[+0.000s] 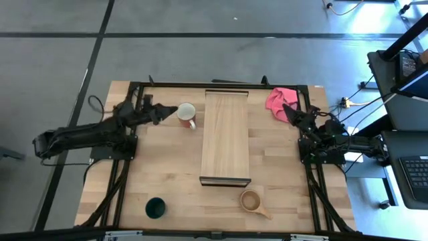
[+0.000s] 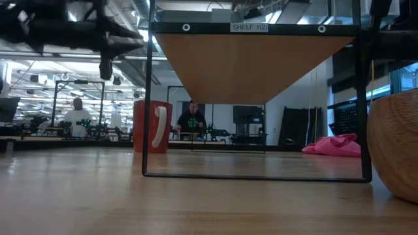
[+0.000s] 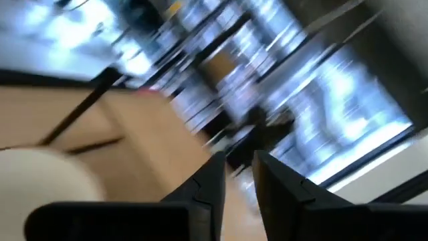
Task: Stack small to large cups/mugs on shelf
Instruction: Put the red mug on the shelf
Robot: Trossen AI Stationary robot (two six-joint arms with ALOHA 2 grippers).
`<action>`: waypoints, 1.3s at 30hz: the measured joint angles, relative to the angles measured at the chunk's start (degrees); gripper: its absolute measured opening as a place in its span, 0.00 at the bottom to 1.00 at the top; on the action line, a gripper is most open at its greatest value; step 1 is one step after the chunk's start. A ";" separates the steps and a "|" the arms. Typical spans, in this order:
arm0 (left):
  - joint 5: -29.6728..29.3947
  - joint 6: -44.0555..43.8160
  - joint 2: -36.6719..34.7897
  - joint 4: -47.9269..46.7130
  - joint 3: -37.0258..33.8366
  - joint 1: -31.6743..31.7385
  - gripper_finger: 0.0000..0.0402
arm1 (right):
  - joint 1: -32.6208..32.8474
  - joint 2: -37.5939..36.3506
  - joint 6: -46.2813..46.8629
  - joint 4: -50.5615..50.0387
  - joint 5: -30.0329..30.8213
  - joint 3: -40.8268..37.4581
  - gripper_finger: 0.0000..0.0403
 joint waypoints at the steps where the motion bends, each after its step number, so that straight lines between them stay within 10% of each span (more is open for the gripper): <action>1: 0.00 3.17 0.39 -8.66 3.94 -0.21 0.18 | 0.00 0.00 0.02 -0.08 -0.18 0.00 0.02; 10: -8.82 27.71 11.59 -51.14 32.11 -1.68 0.18 | 0.02 0.00 -0.06 -1.60 -1.51 0.00 0.02; 39: -10.86 22.58 47.03 -76.27 57.02 6.87 0.36 | 0.01 0.02 1.31 -3.34 -1.42 0.00 0.02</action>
